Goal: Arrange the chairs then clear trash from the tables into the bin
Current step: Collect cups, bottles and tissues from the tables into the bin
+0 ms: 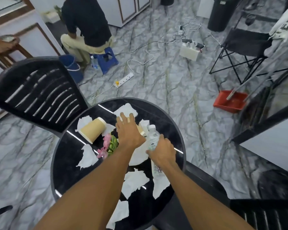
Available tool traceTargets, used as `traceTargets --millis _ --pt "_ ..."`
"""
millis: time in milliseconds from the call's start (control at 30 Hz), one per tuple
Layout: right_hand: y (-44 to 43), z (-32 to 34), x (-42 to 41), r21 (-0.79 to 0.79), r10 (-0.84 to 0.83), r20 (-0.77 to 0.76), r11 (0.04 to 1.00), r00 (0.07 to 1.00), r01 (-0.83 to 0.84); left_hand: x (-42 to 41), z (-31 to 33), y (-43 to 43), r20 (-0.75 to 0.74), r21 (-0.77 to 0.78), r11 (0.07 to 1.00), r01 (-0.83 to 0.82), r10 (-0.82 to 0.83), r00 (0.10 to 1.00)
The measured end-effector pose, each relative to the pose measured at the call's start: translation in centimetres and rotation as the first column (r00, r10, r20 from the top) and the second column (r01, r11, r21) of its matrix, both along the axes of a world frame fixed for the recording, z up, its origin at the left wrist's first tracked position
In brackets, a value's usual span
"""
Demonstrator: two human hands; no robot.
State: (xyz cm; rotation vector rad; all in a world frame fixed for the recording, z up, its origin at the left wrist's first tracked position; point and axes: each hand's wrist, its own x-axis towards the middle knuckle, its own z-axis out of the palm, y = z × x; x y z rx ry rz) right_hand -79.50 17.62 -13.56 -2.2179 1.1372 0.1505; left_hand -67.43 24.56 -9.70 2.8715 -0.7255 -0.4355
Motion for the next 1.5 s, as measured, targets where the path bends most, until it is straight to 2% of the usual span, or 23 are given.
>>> traceTargets --millis 67,167,300,500,633,800,900,1000,1100,1200,1367,1500 --pt "-0.3 -0.2 0.2 0.019 -0.02 -0.004 1.0 1.0 0.02 0.3 -0.3 -0.3 -0.03 0.005 0.998 -0.067 0.067 0.997" --pt "-0.7 0.1 0.1 0.042 -0.047 0.025 0.998 0.999 0.046 0.2 -0.3 0.1 -0.014 -0.031 0.997 -0.077 0.077 0.997" --pt "-1.3 2.0 -0.5 0.02 -0.059 0.107 0.998 0.993 0.057 0.0 1.5 0.6 0.021 -0.113 0.993 -0.011 0.013 1.0" --pt "-1.7 7.6 -3.4 -0.031 -0.137 0.258 0.988 0.956 0.15 -2.2 6.3 1.5 0.1 -0.153 0.974 0.17 -0.155 0.983" --pt "-0.8 12.2 -8.0 -0.015 -0.224 0.415 0.967 0.882 0.253 -6.1 9.9 2.3 0.132 -0.21 0.937 0.279 -0.256 0.958" --pt "2.3 17.4 -14.6 0.013 -0.305 0.628 0.924 0.715 0.383 -12.7 14.2 3.9 0.237 -0.282 0.84 0.464 -0.407 0.882" --pt "4.3 19.4 -19.1 0.018 -0.344 0.674 0.892 0.653 0.452 -17.4 16.0 4.8 0.285 -0.326 0.747 0.579 -0.506 0.814" --pt "5.8 20.6 -25.2 -0.005 -0.399 0.675 0.839 0.621 0.545 -22.8 17.2 5.0 0.257 -0.314 0.674 0.668 -0.617 0.744" --pt "7.1 21.0 -33.3 -0.015 -0.527 0.602 0.744 0.6 0.668 -29.3 17.6 4.6 0.233 -0.323 0.556 0.766 -0.737 0.634" --pt "8.7 20.7 -42.8 -0.043 -0.642 0.541 0.624 0.543 0.78 -37.2 17.9 3.7 0.25 -0.315 0.398 0.861 -0.841 0.48" --pt "13.1 20.3 -58.3 -0.109 -0.8 0.472 0.366 0.372 0.924 -52.3 18.2 3.1 0.23 -0.31 0.113 0.944 -0.954 0.19" --pt "18.5 18.2 -69.9 -0.08 -0.871 0.457 0.164 0.182 0.983 -65.0 16.7 5.0 0.222 -0.299 -0.133 0.945 -0.973 -0.067"
